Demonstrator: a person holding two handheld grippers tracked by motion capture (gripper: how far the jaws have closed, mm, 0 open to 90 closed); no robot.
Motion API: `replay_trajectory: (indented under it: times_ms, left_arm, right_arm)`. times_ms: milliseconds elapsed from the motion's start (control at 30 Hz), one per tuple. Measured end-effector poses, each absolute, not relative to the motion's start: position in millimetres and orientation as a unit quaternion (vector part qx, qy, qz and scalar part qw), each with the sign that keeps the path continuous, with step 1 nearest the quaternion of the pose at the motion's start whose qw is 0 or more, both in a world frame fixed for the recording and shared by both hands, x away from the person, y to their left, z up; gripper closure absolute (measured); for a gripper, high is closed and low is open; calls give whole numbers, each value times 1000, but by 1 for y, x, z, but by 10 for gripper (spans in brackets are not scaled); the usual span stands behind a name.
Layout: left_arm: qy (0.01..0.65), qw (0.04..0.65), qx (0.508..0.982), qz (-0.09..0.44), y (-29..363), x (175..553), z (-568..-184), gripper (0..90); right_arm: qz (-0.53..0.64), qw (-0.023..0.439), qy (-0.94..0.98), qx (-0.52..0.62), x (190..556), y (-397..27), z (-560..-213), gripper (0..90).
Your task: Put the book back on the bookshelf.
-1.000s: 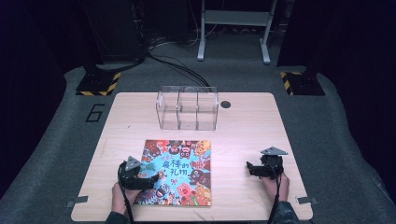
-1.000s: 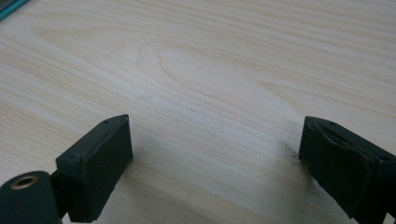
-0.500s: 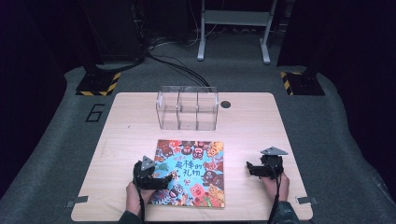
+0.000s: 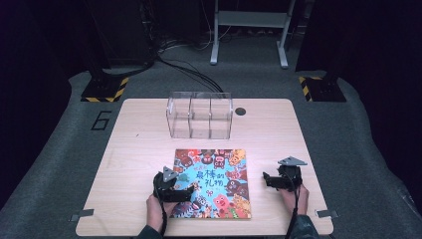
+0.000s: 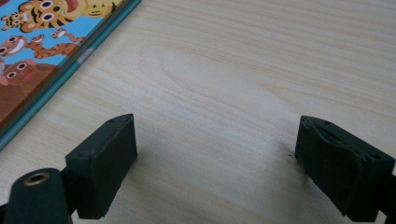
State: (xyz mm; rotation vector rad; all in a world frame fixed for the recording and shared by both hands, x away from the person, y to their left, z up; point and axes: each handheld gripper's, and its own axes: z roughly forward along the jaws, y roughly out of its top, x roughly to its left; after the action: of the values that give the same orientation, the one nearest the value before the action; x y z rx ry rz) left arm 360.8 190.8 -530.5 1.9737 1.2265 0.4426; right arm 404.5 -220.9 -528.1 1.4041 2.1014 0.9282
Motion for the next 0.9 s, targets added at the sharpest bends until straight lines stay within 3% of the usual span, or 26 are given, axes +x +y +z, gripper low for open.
replay_trajectory:
  times_ms: [100, 200, 467, 667, 900]
  left_arm:
    - [471, 379, 780, 161, 193, 362, -530, 0]
    - [482, 381, 767, 185, 208, 363, -525, 0]
    - [517, 350, 754, 205, 261, 372, -524, 0]
    - [518, 344, 754, 208, 262, 380, -531, 0]
    - [502, 327, 771, 215, 259, 382, -531, 0]
  right_arm:
    - [340, 221, 760, 508, 405, -221, -528, 129]
    - [343, 212, 761, 508, 405, -224, -527, 118]
    - [348, 148, 780, 499, 403, -206, -507, 94]
    - [329, 95, 814, 469, 411, -173, -496, 133]
    - [296, 65, 832, 465, 423, -149, -497, 197]
